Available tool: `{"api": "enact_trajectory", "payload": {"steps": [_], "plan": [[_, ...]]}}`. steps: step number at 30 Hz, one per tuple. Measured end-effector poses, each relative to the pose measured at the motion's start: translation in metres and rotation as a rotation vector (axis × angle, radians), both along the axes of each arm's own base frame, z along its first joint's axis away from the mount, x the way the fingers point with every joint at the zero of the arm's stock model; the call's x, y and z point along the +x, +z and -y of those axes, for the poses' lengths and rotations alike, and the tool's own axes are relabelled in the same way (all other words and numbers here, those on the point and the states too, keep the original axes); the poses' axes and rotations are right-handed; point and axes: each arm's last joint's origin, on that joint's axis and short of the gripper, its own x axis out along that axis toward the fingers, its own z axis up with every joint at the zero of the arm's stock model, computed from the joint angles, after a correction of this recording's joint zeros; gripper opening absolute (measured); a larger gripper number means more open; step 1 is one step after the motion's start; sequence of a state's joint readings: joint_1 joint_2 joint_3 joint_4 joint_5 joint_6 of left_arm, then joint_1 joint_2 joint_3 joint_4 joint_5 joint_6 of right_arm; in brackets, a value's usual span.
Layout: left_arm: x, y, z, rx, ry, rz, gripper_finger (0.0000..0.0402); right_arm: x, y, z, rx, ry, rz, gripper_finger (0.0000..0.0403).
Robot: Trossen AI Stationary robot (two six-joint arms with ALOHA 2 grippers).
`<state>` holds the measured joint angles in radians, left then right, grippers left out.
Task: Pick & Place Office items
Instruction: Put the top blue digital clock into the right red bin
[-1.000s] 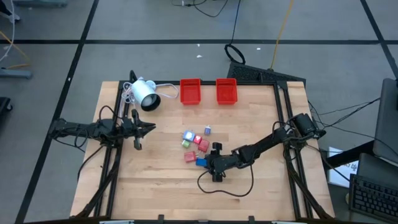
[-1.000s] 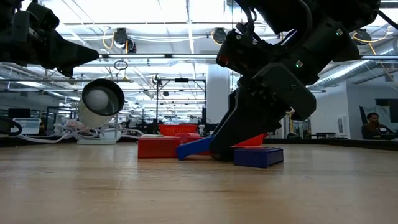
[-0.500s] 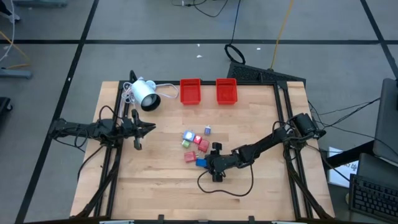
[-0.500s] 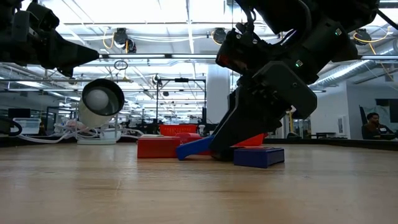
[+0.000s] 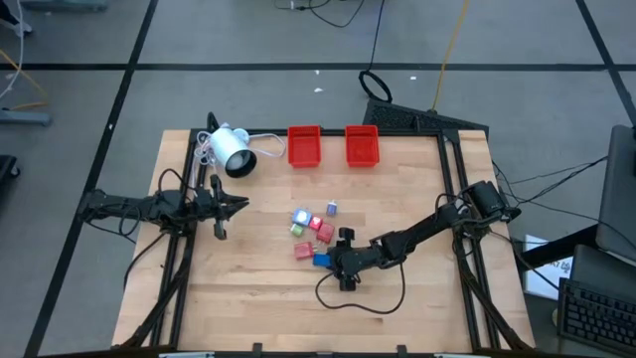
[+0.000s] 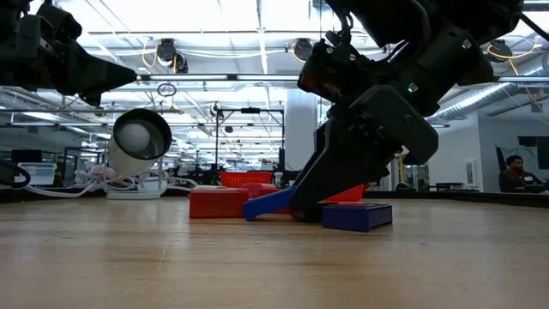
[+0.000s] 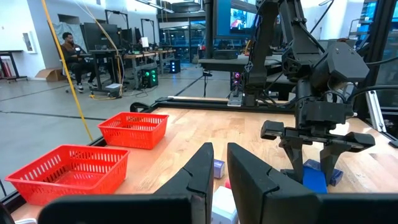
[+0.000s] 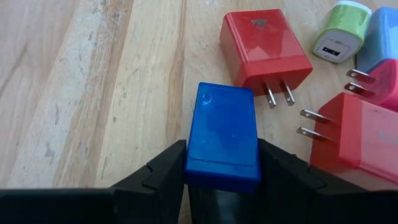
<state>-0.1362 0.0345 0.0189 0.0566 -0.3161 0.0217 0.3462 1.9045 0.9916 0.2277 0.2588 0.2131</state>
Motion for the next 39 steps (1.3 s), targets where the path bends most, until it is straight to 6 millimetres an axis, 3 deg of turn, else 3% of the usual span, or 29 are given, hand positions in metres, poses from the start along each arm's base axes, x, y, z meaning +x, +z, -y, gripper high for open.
{"api": "enact_trajectory", "payload": {"steps": [6, 18, 29, 39], "plan": [[0.000, 0.000, 0.000, 0.000, 0.000, 0.000, 0.0047, 0.000, 0.001, 0.000, -0.011, 0.013, 0.001, 0.0171], [0.000, 0.000, 0.000, 0.000, 0.000, 0.001, 0.0047, -0.005, 0.024, 0.002, 0.005, 0.015, 0.034, 0.0171], [0.000, 0.000, 0.000, 0.000, 0.000, 0.001, 0.0047, -0.006, 0.023, 0.002, 0.041, 0.045, 0.004, 0.0171], [0.000, 0.000, 0.000, 0.000, 0.000, 0.000, 0.0047, -0.011, 0.046, 0.004, 0.045, 0.081, 0.059, 0.0171]]}}
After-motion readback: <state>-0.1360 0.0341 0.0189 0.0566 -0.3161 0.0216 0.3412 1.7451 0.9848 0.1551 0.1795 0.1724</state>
